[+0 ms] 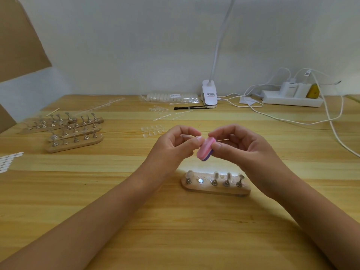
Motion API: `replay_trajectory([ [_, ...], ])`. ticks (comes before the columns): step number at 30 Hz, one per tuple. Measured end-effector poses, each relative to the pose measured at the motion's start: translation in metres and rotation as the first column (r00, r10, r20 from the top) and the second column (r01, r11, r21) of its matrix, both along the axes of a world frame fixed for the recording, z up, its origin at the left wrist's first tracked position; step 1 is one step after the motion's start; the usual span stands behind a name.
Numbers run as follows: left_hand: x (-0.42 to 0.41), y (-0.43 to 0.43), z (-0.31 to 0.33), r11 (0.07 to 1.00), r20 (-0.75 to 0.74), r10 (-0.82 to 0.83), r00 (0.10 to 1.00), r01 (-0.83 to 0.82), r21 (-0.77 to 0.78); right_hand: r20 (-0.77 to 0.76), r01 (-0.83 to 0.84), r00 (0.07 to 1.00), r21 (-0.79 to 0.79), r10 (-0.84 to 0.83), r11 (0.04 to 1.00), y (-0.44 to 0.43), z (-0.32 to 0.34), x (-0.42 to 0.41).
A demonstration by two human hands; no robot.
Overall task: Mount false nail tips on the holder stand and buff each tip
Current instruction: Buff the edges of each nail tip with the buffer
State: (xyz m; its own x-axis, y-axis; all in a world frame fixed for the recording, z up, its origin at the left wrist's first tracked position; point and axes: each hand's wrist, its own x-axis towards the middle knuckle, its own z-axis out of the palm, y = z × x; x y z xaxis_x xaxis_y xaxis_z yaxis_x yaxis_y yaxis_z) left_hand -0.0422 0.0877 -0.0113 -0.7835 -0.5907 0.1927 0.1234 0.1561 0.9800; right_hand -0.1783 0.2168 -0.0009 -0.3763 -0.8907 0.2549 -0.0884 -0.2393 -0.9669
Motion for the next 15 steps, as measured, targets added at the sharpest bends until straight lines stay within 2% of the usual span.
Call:
replay_trajectory([
  [2,-0.0002,0.0001,-0.0008,1.000,-0.006,-0.007,1.000,0.007,0.003,0.022,0.054,0.998,-0.027,-0.053,0.998,-0.0006,-0.0010,-0.0004],
  [6,-0.0005,0.0010,-0.0019,1.000,-0.017,-0.009,1.000,0.009,-0.007,-0.028,0.025,0.999,-0.013,-0.026,1.000,-0.0008,-0.0018,0.0013],
  [9,-0.0007,0.0008,-0.0022,1.000,-0.025,-0.014,1.000,0.014,-0.008,-0.010,0.072,0.997,-0.047,-0.073,0.996,-0.0014,-0.0019,0.0017],
  [15,-0.0010,0.0015,-0.0033,0.999,-0.023,-0.024,0.999,0.023,-0.030,-0.019,0.063,0.998,-0.032,-0.064,0.997,-0.0007,-0.0014,0.0002],
])
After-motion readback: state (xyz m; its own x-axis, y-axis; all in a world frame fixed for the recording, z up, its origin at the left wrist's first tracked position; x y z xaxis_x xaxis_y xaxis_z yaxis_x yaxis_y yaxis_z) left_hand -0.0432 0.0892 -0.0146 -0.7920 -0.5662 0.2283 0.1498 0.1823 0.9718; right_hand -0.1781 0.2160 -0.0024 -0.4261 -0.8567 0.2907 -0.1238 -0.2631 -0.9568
